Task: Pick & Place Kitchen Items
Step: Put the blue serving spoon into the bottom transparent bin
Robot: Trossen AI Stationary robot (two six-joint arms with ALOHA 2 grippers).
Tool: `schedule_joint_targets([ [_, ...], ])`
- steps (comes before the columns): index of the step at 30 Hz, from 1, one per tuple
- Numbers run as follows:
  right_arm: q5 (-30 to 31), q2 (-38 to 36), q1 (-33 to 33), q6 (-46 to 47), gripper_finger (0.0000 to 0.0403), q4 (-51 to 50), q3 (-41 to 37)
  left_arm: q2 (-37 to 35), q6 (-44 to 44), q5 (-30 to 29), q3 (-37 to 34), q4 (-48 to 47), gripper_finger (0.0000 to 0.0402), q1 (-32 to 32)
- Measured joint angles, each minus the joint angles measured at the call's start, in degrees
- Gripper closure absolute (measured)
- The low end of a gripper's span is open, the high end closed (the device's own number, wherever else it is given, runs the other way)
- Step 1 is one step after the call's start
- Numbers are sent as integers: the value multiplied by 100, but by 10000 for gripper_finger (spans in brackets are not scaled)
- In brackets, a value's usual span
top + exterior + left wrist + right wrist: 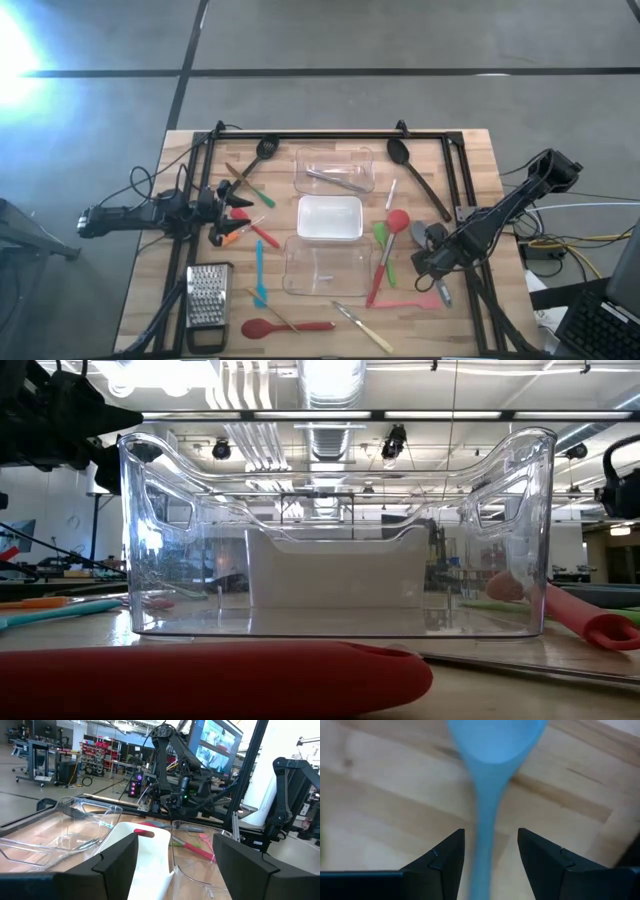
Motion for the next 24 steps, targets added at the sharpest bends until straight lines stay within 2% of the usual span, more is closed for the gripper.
schedule_joint_targets([
  [7,117,-16,2,92,254,209,-273,1,0,0,0,-1,140,0],
  [15,112,-2,4,59,373,-75,-176,1,2,0,0,-1,140,0],
  [21,327,-38,-2,-123,372,-380,76,-1,0,0,0,-2,140,2],
  [24,393,-118,0,-199,372,-930,424,-1,2,0,0,-2,140,0],
])
